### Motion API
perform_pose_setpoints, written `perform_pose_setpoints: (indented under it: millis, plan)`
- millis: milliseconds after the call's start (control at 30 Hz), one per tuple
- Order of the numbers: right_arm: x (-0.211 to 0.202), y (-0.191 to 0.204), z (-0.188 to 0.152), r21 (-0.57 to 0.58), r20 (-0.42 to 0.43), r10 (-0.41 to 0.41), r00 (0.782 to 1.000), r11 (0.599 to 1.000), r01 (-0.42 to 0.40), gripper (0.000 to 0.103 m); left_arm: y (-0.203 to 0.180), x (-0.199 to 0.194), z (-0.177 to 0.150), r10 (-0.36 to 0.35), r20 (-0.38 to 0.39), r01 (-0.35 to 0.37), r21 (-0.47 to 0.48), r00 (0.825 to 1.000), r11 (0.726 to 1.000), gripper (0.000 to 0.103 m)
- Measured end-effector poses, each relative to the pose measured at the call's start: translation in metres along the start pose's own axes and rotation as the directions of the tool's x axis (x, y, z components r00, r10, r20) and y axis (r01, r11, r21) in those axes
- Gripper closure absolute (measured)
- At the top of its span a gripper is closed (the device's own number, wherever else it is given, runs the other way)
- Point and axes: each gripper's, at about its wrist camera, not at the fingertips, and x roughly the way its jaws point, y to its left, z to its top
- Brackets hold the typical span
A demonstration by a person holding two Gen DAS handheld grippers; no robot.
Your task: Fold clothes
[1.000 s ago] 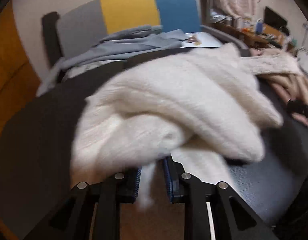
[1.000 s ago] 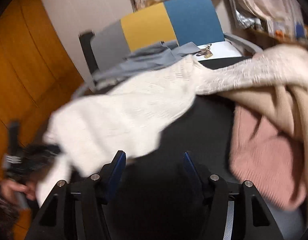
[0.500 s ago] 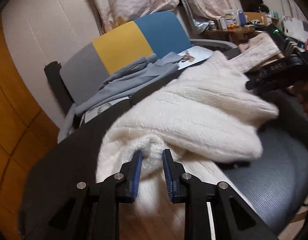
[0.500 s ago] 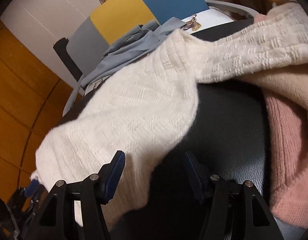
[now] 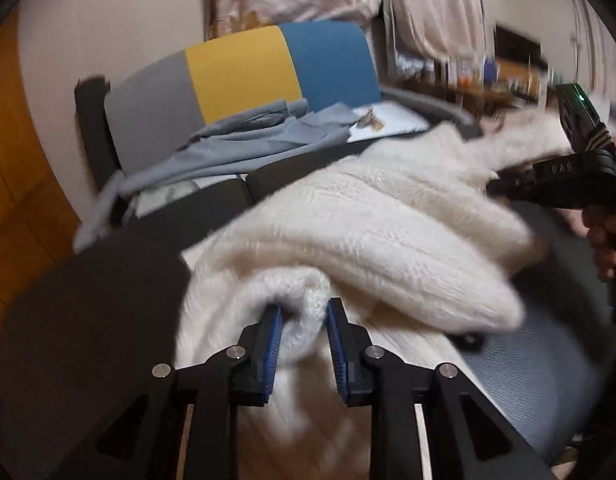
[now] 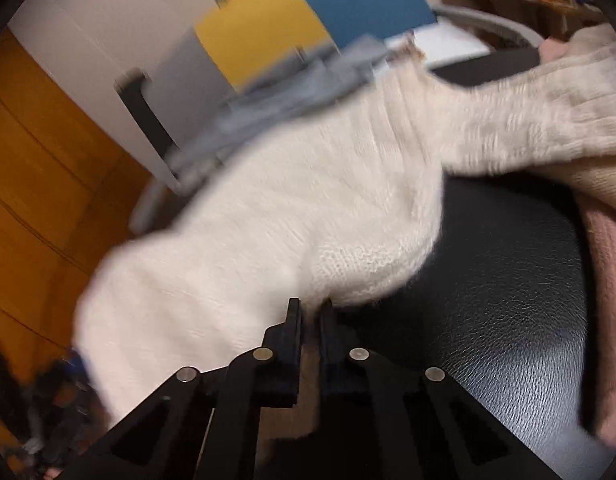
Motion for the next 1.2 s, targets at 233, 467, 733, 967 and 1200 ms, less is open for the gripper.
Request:
perform_pose_setpoints:
  millis: [233, 467, 733, 967, 1200]
  plan:
    - [-0.072, 0.051, 0.01, -0.117, 0.157, 0.189, 0.969, 0.978, -0.172, 0.095, -0.014, -0.01, -0.011, 0.089, 0.04, -0.09, 0.038, 0.995, 0.995, 0.079]
    - [-0.081, 0.065, 0.002, -0.091, 0.129, 0.204, 0.971, 0.977, -0.193, 0.095, -0.036, 0.013, 0.013, 0.162, 0.01, -0.161, 0.216, 0.987, 0.963, 0.08]
    - [-0.103, 0.052, -0.012, -0.051, 0.136, 0.222, 0.965, 0.975, -0.217, 0.095, -0.013, 0.009, 0.025, 0.038, -0.01, -0.037, 0.07, 0.999, 0.997, 0.089]
    - [-0.133, 0.056, -0.029, -0.19, 0.136, 0.157, 0.978, 0.973, -0.13, 0.102, 0.036, -0.06, 0.0, 0.065, 0.121, -0.05, -0.128, 0.99, 0.991, 0.095]
    - [-0.076, 0.04, -0.056, -0.475, 0.108, -0.279, 0.954, 0.828, 0.297, 0.04, -0.006, -0.059, -0.009, 0.1, 0.118, -0.111, 0.092, 0.988, 0.99, 0.079]
